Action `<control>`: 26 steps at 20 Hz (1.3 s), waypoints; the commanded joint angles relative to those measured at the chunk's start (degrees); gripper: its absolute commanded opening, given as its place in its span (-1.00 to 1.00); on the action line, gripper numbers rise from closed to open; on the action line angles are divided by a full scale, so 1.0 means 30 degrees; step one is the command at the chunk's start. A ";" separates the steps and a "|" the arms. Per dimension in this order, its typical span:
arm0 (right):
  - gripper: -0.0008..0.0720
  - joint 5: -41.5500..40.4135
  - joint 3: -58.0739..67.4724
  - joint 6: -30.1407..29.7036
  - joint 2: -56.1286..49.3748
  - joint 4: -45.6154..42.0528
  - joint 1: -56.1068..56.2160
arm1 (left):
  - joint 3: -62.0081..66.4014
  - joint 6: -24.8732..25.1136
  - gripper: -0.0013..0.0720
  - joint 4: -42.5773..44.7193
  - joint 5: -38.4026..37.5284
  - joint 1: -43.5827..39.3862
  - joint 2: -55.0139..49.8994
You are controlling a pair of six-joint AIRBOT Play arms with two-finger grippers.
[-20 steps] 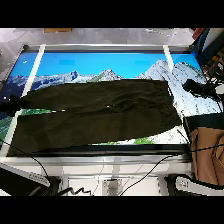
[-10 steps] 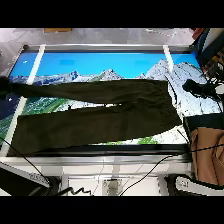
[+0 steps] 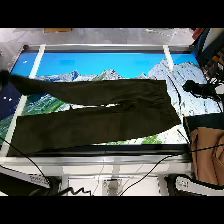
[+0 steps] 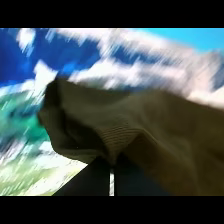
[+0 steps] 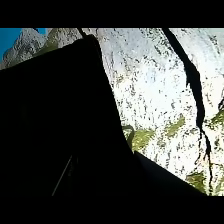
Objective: Fold the clothes and pants, and hang the long-sleeved shirts on hangers.
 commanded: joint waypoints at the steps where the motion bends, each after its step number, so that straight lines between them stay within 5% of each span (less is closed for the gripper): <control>1: 0.16 0.0051 0.0000 0.0007 0.0007 -0.0117 0.0000 | -0.4758 0.1158 -0.91 0.1902 0.0204 0.1581 0.0561; 9: 0.15 0.1319 0.0000 0.0007 0.0007 -0.0627 0.0000 | -0.5858 0.1158 -0.90 0.2004 0.0612 0.3504 0.0423; 10: 0.15 0.1843 0.0000 0.0007 0.0007 -0.1158 -0.0022 | -0.5858 0.1158 -0.77 0.1989 0.0619 0.3504 0.0423; 11: 0.15 0.2353 0.0000 0.0015 0.0007 -0.1639 -0.0022 | -0.5858 0.1158 -0.15 0.1982 0.0605 0.3504 0.0430; 12: 0.16 0.2761 0.0000 0.0015 0.0007 -0.1953 -0.0022 | -0.5858 0.1151 0.97 0.1974 0.0597 0.3497 0.0459; 14: 0.15 0.3410 0.0000 0.0015 0.0015 -0.2514 -0.0022 | -0.5850 0.0554 1.00 0.1421 0.0576 0.3497 0.0765; 15: 0.07 0.3759 0.0007 0.0015 0.0015 -0.2943 -0.0022 | -0.5850 0.0510 0.99 0.0685 0.0605 0.3497 0.1086; 16: -0.27 0.4255 0.0000 0.0007 0.0080 -0.3468 -0.0022 | -0.5778 0.0525 0.97 -0.0255 0.0699 0.3497 0.1523; 17: -0.86 0.4991 0.0007 0.0022 0.0211 -0.4095 -0.0022 | -0.5486 0.0605 0.83 -0.1042 0.0678 0.3497 0.1967; 19: -0.86 0.6608 0.0007 0.0015 0.0692 -0.5289 -0.0022 | -0.4743 0.1880 -0.16 -0.2463 0.0546 0.3497 0.3220; 21: -0.86 0.8065 0.0000 0.0015 0.1515 -0.5945 -0.0022 | -0.4597 0.2936 -0.92 -0.3198 0.0459 0.3497 0.4969; 26: -0.87 1.1242 -0.0306 0.0386 0.3745 -0.4517 -0.0022 | -0.5399 0.4481 -0.91 -0.3031 -0.4823 0.3497 0.9173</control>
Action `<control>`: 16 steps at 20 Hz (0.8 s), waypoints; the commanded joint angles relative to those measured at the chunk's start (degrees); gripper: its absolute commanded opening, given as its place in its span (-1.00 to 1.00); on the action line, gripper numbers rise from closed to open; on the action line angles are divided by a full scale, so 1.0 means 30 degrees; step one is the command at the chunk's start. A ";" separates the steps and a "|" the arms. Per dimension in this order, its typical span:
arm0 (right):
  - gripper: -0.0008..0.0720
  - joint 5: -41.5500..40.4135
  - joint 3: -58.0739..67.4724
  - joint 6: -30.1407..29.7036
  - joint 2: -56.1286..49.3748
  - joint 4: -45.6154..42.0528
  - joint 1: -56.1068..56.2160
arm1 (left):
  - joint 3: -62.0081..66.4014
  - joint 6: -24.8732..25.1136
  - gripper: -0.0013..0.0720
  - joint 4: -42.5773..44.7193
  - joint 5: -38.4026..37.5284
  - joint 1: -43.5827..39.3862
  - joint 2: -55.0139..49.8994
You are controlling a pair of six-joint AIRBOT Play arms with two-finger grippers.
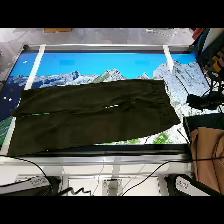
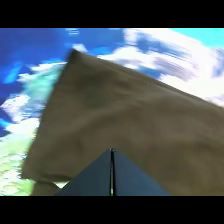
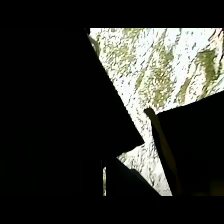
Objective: Fold the clothes and pants, and hang the long-sleeved shirts on hangers.
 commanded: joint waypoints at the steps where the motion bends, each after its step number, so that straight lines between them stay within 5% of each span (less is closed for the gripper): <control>1: -0.87 0.2237 -0.0736 0.0095 0.1719 0.0029 -0.0007 | -0.1268 0.1027 -0.91 -0.0313 -0.2754 0.0073 0.2849; 6: -0.87 -0.0743 -0.7614 0.0874 0.6251 -0.0146 -0.0007 | -0.6499 0.0138 -0.91 0.0029 -0.0918 -0.0255 0.5071; 10: -0.86 -0.4874 -1.3070 0.6783 0.9537 -0.0350 -0.0007 | -0.7635 -0.2936 -0.91 0.6550 0.0758 -0.1173 0.5056; 11: -0.72 -0.5770 -1.4003 0.8765 0.9624 -0.0619 -0.0007 | -0.7635 -0.3519 -0.91 0.8247 0.1158 -0.1610 0.5042; 13: 0.10 -0.7956 -1.5132 1.0768 0.9194 -0.0204 -0.0007 | -0.7635 -0.3701 -0.91 0.8830 0.1362 -0.2310 0.4852; 16: 0.12 -0.9857 -1.5191 1.1009 0.7650 0.0372 -0.0058 | -0.7628 -0.3708 -0.88 0.6513 0.1851 -0.2936 0.4320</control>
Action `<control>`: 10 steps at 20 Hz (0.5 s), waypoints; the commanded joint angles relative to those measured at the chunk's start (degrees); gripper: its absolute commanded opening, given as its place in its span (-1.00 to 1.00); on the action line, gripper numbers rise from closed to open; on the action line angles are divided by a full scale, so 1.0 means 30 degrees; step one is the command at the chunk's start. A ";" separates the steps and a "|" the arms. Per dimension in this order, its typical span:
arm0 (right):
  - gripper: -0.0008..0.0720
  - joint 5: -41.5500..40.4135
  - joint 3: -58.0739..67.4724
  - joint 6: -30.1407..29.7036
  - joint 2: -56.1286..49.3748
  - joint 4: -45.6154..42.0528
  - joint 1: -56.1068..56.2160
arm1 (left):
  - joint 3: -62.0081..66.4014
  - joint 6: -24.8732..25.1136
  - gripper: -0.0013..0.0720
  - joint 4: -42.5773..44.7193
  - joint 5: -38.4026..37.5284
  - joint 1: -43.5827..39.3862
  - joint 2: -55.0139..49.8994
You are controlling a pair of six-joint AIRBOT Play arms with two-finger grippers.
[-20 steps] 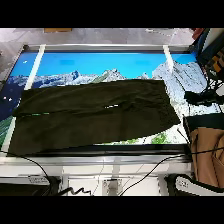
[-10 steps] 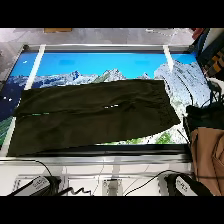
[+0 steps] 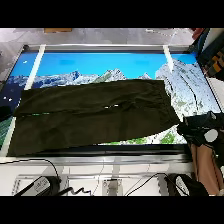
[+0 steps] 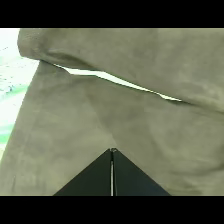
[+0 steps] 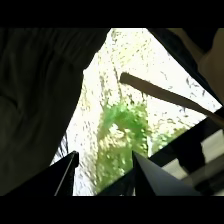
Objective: Fold the clothes and pants, and hang the long-sleeved shirts on hangers.
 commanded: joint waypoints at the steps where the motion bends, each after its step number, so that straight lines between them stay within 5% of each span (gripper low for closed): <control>1: 0.13 -0.3198 -0.0962 0.2696 -0.1428 0.1005 -0.0342 | -0.0146 -0.0546 -0.65 -0.1100 0.0692 -0.0831 -0.0452; 3: 0.33 -0.4816 -0.0954 0.2535 -0.2841 0.3351 -0.1355 | -0.0146 -0.0539 0.58 -0.1574 0.0707 -0.1071 -0.0685; 4: 0.36 -0.5515 -0.0933 0.1763 -0.3373 0.4721 -0.1945 | -0.0146 -0.0546 1.00 -0.1574 0.0699 -0.1115 -0.0772; 10: 0.36 -0.5399 -0.0109 -0.6324 -0.5260 1.2094 -0.4481 | -0.0146 -0.0546 0.99 -0.1566 0.1829 -0.1115 -0.0860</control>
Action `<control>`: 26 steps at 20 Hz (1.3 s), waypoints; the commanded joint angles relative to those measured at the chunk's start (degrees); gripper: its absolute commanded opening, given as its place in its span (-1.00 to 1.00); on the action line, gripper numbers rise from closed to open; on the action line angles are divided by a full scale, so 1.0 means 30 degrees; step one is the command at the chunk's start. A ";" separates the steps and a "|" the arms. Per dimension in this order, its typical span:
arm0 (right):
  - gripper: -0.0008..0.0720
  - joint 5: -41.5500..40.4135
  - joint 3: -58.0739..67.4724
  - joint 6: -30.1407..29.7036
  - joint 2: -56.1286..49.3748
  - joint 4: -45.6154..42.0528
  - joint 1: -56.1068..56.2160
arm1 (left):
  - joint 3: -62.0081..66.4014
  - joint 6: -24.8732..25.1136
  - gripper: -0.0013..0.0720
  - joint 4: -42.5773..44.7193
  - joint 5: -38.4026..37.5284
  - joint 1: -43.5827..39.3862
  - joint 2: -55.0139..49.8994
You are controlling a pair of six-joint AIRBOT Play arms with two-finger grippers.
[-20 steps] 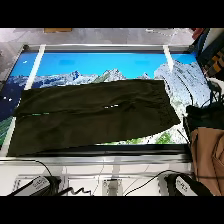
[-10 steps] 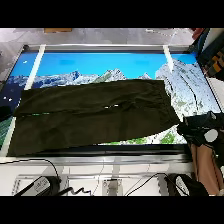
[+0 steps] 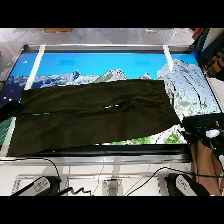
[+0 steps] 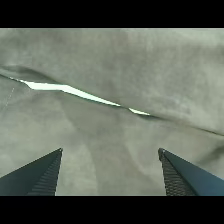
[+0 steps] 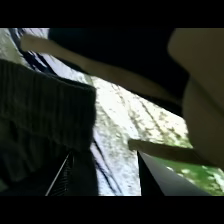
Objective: Fold the clothes and pants, and hang the long-sleeved shirts on hangers.
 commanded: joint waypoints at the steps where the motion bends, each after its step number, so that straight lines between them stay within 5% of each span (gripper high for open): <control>1: 0.36 -0.0284 0.0291 -0.4401 -0.1195 0.4437 -0.1027 | -0.0007 -0.0015 0.99 -0.0124 0.0969 -0.0058 -0.0058; 6: 0.35 0.0765 0.0364 -0.8684 -0.3446 0.6878 -0.1005 | -0.0015 -0.0342 0.92 0.2098 0.0969 -0.0036 -0.0058; 8: 0.29 0.0619 0.0364 -1.0673 -0.3439 0.7665 -0.1013 | -0.0015 -0.1268 0.57 0.3555 0.0612 -0.0022 -0.0058; 9: 0.27 0.0423 0.0364 -1.1198 -0.3446 0.7723 -0.1005 | -0.0015 -0.1712 0.55 0.4116 0.0270 0.0022 -0.0058; 14: 0.21 -0.0364 0.0357 -1.3180 -0.3446 0.7839 -0.0969 | -0.0124 -0.2455 0.32 0.6317 -0.4357 0.0998 -0.0058; 18: 0.17 -0.1115 0.0357 -1.3311 -0.3453 0.8524 -0.0969 | -0.1166 -0.3096 0.33 0.6535 -0.5821 0.2871 -0.0036; 22: 0.17 -0.1231 0.0357 -1.3296 -0.3461 1.1511 -0.0969 | -0.2331 -0.3220 0.81 0.6550 -0.5792 0.4495 -0.0044; 26: 0.17 -0.1392 0.0357 -1.3289 -0.3526 1.2633 -0.0248 | -0.2375 -0.3220 0.82 0.6550 -0.5668 0.5588 -0.0044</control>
